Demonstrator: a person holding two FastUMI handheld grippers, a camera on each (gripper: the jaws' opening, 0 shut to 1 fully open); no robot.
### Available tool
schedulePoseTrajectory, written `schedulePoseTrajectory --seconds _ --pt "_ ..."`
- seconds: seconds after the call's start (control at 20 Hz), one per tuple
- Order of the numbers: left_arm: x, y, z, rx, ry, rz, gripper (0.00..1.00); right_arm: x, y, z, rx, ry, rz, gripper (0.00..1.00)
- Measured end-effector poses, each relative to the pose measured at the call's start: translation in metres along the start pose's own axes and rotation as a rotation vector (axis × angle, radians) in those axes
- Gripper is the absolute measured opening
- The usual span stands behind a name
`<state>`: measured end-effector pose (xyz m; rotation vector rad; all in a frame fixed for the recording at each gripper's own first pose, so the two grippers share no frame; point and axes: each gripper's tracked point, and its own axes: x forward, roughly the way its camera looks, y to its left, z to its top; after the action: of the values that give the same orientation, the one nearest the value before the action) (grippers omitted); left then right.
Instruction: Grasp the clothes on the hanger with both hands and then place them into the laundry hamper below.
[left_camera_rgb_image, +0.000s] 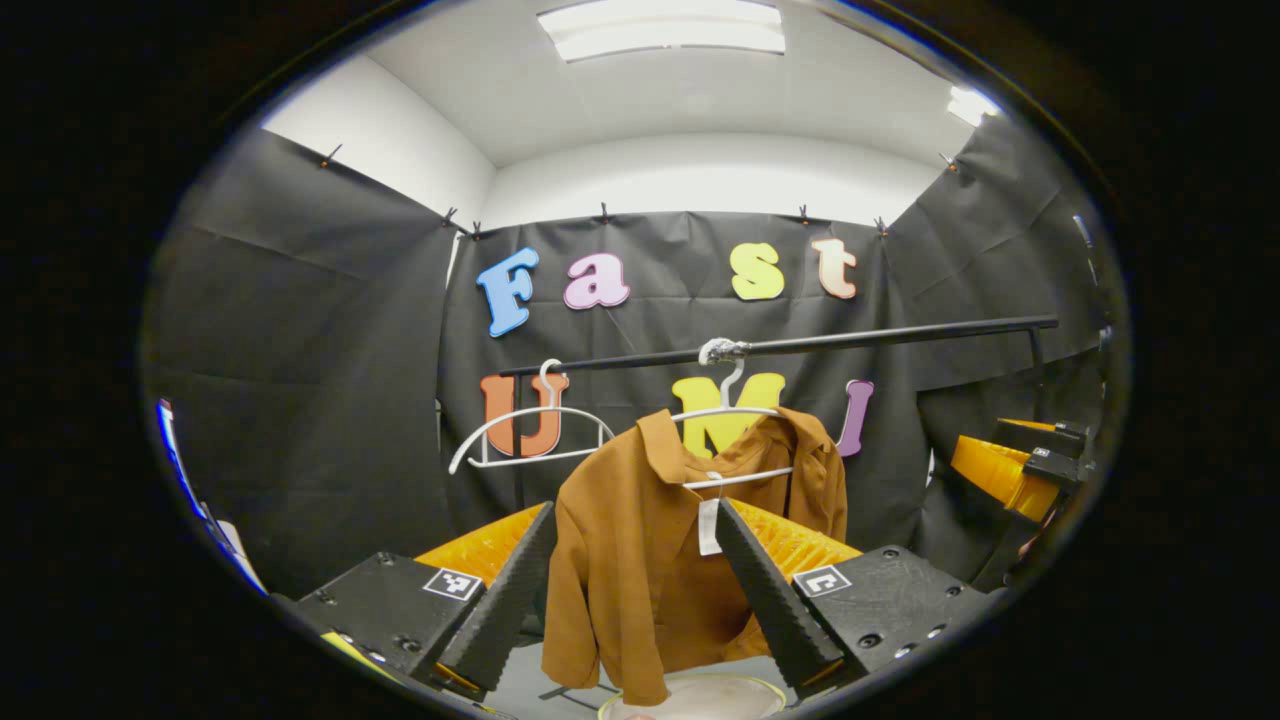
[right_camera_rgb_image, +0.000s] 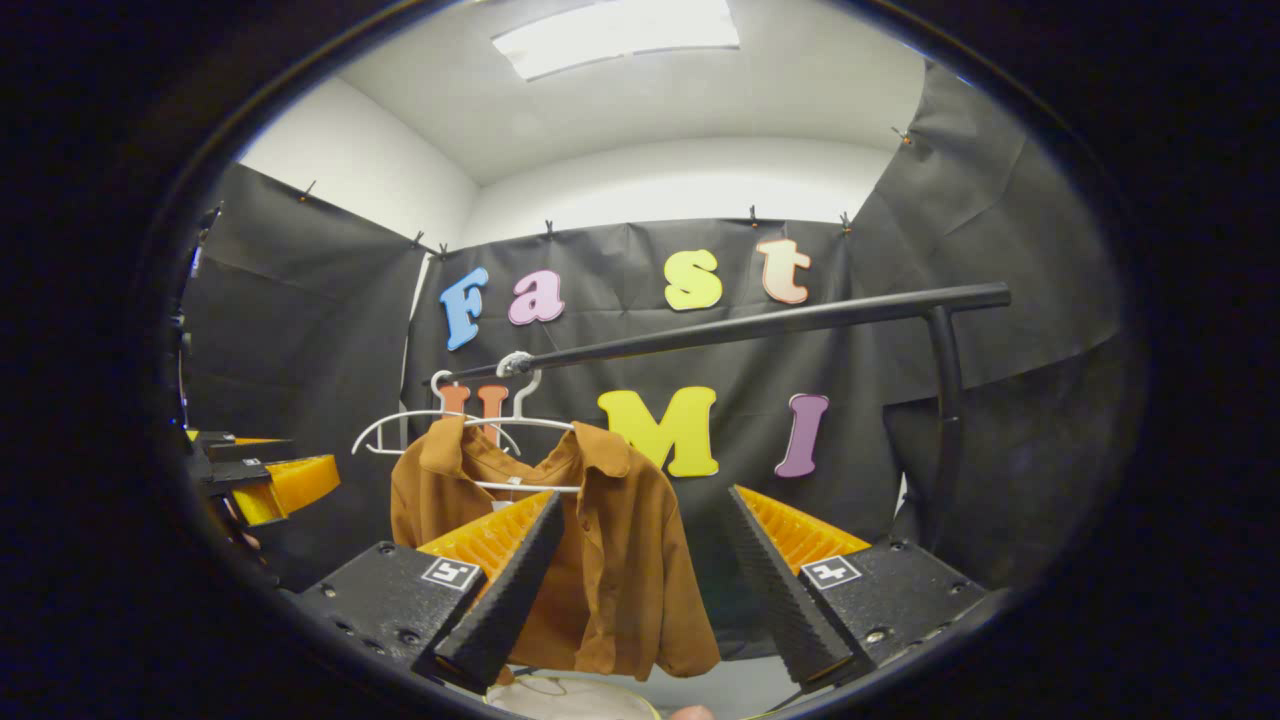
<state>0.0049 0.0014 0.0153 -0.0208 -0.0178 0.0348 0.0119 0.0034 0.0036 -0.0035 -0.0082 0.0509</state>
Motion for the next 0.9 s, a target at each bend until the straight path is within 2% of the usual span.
schedulePoseTrajectory --seconds 0.35,0.4,0.55,0.8,0.9 --pt "-0.002 0.003 -0.018 -0.021 0.037 -0.014 0.96 0.005 0.012 -0.012 0.003 0.043 -0.001 1.00" --pt "-0.001 0.003 -0.021 -0.025 0.047 -0.019 1.00 0.006 0.013 -0.015 0.006 0.051 -0.005 1.00" --pt "0.004 0.000 -0.034 -0.033 0.082 -0.040 1.00 0.010 0.017 -0.023 0.015 0.078 -0.021 1.00" --pt "0.017 -0.003 -0.058 -0.018 0.125 -0.094 0.94 0.019 0.026 -0.041 0.008 0.120 -0.058 1.00" --pt "0.025 0.002 -0.069 -0.006 0.144 -0.100 1.00 0.022 0.032 -0.049 -0.002 0.134 -0.079 1.00"
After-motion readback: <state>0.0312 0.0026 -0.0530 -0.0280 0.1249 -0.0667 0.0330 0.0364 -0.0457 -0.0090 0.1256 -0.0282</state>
